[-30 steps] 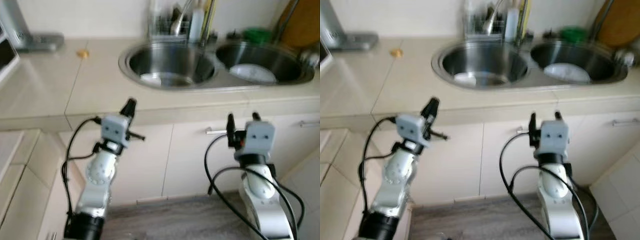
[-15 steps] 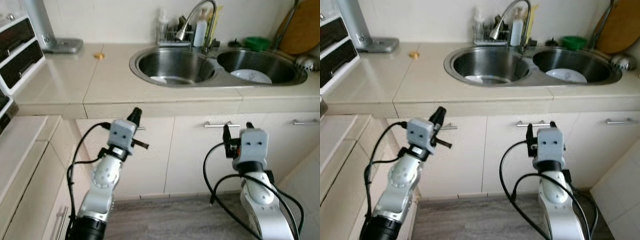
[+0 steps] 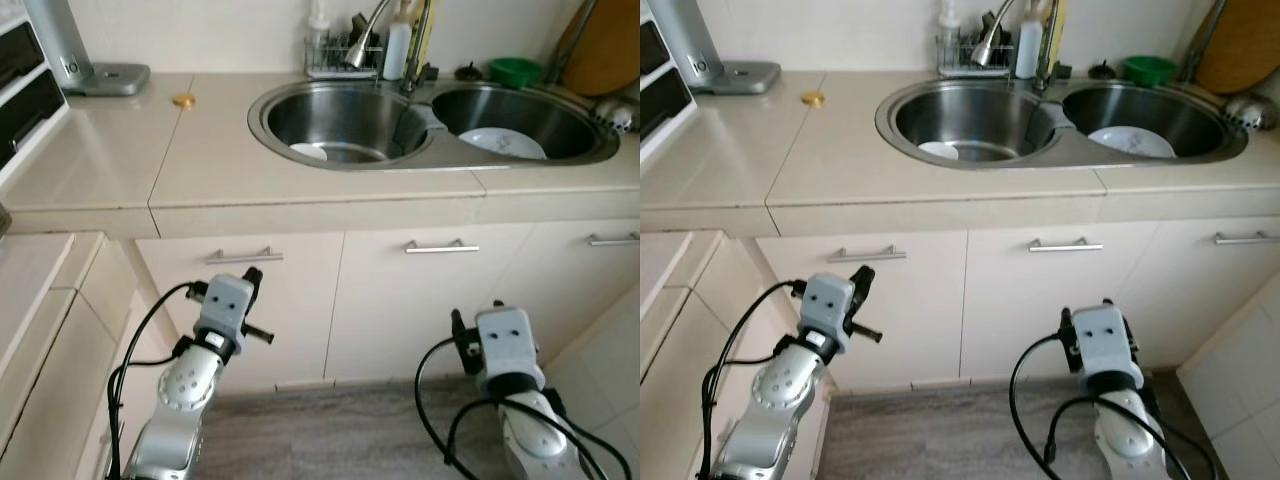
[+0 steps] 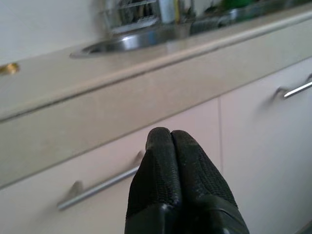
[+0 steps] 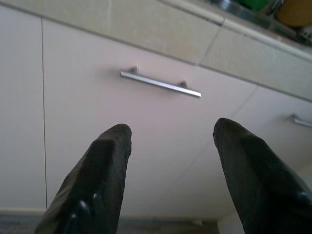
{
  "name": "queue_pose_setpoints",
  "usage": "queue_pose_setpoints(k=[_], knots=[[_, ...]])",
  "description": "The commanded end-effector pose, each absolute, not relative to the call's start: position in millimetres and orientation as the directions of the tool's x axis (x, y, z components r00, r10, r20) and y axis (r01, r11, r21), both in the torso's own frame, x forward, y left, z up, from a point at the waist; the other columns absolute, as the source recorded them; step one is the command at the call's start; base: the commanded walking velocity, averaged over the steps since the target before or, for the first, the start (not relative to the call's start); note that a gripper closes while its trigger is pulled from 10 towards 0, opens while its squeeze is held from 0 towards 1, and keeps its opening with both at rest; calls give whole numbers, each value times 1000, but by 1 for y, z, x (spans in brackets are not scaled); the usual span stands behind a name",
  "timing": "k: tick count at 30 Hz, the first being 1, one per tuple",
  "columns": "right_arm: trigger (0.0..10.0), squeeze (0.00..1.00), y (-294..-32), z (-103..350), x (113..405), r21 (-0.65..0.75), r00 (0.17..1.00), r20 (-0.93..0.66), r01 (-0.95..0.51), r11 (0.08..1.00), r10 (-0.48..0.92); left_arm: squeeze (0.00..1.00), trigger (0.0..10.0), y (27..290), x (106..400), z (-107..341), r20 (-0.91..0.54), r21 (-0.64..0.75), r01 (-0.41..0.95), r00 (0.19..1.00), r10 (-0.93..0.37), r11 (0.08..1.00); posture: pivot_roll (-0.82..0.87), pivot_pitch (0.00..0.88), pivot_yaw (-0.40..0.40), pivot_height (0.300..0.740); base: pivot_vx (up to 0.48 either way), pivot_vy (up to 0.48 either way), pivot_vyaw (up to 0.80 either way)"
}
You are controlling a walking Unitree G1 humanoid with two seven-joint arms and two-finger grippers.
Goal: Kitchen organization
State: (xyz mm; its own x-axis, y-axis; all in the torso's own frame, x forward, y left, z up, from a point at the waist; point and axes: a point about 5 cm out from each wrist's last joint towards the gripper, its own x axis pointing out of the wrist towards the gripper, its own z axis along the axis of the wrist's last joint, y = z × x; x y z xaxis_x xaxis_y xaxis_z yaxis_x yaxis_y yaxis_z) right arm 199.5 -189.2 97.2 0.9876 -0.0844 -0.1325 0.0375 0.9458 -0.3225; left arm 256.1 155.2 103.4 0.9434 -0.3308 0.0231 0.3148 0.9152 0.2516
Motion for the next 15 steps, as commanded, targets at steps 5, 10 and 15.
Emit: queue_pose_setpoints(k=[5, 10, 15], knots=[[10000, 0, -188, 92, 173, -378, 987, -137, 27, 925, -85, 0, 10000, 150, 245, 96, -29, 221, 371, 927, -375, 902, 85, 0, -55, 740, 0, 0, 0], [10000, 0, -194, 89, 164, -395, 982, -154, 40, 918, -109, 0, 10000, 137, 257, 94, -41, 229, 443, 894, -446, 867, 60, 0, -46, 740, 0, 0, 0], [10000, 0, -192, 83, 162, -389, 983, -160, 21, 921, -91, 0, 10000, 135, 256, 95, -55, 230, 459, 886, -460, 858, 54, 0, -35, 740, 0, 0, 0]])
